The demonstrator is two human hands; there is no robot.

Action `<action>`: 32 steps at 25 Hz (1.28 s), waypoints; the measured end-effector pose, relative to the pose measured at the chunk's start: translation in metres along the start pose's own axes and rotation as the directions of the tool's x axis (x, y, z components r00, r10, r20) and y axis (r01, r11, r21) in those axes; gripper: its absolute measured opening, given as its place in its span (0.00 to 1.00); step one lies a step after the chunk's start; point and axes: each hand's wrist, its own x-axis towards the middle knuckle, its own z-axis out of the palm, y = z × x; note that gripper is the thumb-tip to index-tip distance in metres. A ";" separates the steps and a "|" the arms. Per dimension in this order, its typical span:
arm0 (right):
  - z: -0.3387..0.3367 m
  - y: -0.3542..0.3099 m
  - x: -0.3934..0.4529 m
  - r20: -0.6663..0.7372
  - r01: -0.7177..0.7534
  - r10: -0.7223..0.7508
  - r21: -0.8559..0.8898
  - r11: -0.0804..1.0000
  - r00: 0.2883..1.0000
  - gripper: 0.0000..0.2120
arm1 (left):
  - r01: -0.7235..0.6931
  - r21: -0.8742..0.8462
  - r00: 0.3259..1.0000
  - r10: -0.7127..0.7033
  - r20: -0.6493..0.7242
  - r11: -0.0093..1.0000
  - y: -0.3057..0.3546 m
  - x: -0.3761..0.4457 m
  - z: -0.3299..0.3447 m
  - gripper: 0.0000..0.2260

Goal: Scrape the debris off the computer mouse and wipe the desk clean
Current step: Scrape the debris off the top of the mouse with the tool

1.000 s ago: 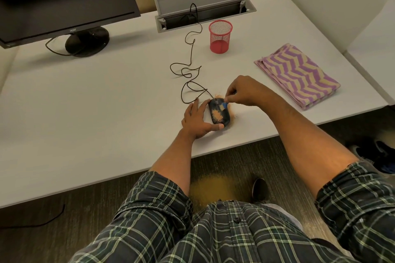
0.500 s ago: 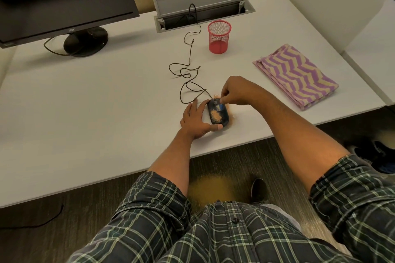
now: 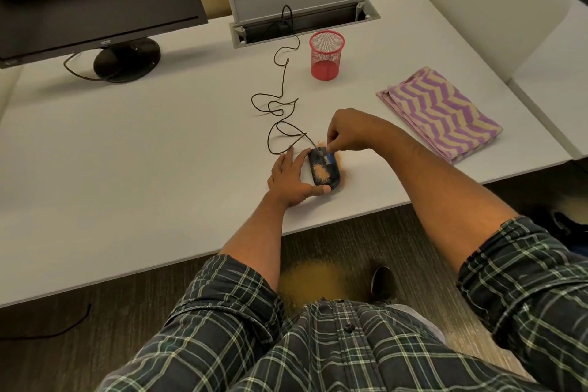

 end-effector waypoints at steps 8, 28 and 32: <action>-0.002 -0.002 0.000 -0.013 -0.008 0.008 -0.005 1.000 1.000 0.10 | -0.002 0.008 1.000 0.002 0.000 1.000 -0.001 0.000 0.001 0.50; 0.003 -0.013 0.003 0.003 0.027 -0.027 -0.089 0.996 1.000 0.10 | 0.011 0.010 1.000 -0.011 0.004 1.000 0.001 -0.002 0.000 0.50; 0.001 -0.015 0.006 -0.021 0.022 -0.025 -0.108 0.994 0.999 0.10 | 0.010 0.010 1.000 -0.010 0.001 1.000 0.000 0.000 0.001 0.50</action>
